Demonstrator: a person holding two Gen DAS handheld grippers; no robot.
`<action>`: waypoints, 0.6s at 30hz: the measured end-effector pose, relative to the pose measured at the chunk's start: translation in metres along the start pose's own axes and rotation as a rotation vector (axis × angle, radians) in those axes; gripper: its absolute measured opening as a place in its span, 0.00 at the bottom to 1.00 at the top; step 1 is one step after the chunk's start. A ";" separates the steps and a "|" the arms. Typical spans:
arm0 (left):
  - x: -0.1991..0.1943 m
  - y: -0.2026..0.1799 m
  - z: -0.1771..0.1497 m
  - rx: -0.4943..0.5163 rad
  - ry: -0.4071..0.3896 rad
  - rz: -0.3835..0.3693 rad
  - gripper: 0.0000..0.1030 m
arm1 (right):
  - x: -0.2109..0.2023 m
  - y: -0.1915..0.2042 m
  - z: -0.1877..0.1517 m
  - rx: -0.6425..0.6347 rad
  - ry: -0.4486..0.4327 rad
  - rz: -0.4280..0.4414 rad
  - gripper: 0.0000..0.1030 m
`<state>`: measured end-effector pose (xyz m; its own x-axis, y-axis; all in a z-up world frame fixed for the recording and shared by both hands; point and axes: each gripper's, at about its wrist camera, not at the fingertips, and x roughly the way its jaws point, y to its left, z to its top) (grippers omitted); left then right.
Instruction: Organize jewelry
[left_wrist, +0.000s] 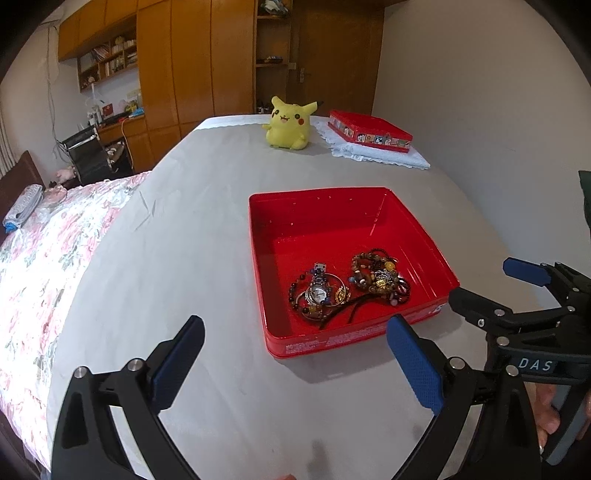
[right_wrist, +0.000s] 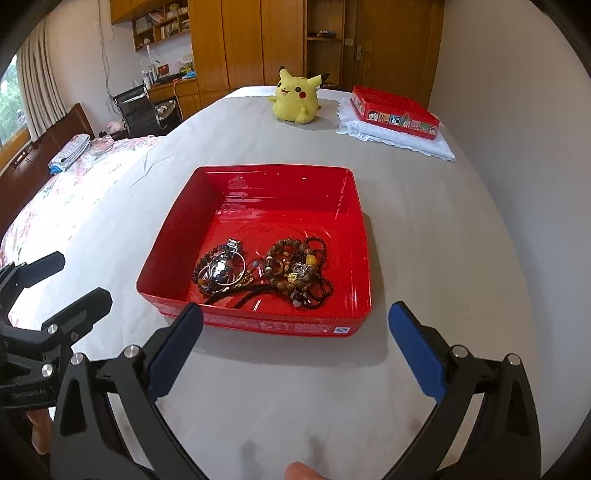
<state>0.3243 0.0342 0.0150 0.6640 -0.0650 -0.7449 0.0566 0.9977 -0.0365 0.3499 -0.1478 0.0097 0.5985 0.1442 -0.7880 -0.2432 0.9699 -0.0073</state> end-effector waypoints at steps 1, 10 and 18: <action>0.001 0.000 0.000 0.001 0.000 0.001 0.96 | 0.001 0.000 0.000 -0.001 0.000 -0.001 0.97; 0.004 -0.002 0.000 0.016 -0.005 0.014 0.96 | 0.008 -0.004 -0.002 0.004 0.016 -0.002 0.97; 0.008 -0.001 0.001 0.000 0.001 0.012 0.96 | 0.011 -0.006 -0.004 0.012 0.019 0.002 0.97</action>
<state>0.3305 0.0322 0.0093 0.6642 -0.0531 -0.7457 0.0489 0.9984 -0.0276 0.3547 -0.1526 -0.0011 0.5835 0.1420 -0.7996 -0.2350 0.9720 0.0011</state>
